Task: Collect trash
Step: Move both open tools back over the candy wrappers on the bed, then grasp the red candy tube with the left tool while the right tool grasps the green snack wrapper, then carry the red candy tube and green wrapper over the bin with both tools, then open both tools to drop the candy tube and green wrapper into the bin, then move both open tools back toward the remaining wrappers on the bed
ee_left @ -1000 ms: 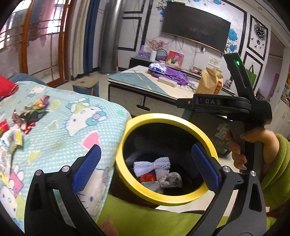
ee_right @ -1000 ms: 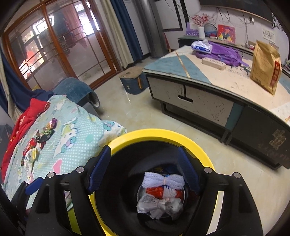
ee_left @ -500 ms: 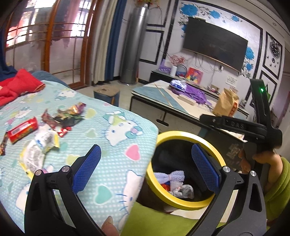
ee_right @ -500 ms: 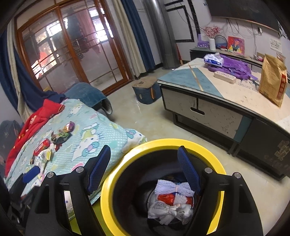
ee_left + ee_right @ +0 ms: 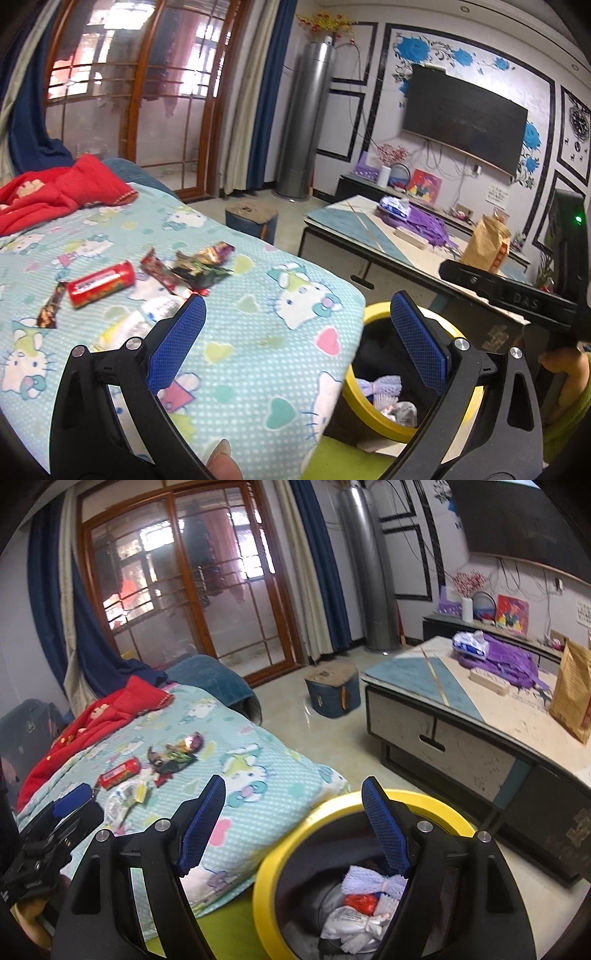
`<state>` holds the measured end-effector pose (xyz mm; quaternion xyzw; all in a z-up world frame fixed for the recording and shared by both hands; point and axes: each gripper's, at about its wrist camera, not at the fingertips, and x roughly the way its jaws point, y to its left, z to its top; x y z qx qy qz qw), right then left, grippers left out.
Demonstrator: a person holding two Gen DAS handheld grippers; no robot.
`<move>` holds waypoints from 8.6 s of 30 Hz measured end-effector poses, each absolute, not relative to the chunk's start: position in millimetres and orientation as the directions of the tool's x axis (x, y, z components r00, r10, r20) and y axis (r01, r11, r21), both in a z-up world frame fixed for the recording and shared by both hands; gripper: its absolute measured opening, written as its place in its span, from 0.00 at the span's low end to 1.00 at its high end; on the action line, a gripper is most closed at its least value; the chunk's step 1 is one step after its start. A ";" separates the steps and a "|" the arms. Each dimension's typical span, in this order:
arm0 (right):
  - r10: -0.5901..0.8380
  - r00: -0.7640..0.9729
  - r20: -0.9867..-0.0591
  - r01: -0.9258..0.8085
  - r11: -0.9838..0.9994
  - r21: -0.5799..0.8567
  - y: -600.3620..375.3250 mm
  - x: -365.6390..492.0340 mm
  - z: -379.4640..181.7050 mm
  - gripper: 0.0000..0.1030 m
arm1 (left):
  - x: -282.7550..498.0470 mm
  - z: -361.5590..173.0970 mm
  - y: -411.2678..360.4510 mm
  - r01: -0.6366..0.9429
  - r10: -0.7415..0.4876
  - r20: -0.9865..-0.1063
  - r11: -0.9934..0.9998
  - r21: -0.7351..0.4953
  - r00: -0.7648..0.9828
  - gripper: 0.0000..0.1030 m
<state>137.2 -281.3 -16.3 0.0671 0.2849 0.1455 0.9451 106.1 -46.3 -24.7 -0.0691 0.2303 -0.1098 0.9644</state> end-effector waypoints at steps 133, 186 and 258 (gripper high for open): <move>0.532 0.604 -0.593 -0.486 0.836 0.255 -192.1 159.8 -16.9 0.07 | 120.6 -20.5 9.0 0.252 -0.358 -0.531 0.931 -0.264 0.768 0.21; 0.327 0.625 -0.709 -0.120 0.938 0.326 -355.6 152.2 -67.1 0.07 | 120.3 -72.9 -157.3 0.577 -0.546 -0.627 0.796 -0.181 0.556 0.21; 0.390 0.707 -0.590 -0.268 0.920 0.287 -288.4 137.6 -34.7 0.73 | 118.9 -26.1 -38.2 0.189 -0.252 -0.463 0.966 -0.177 0.850 0.89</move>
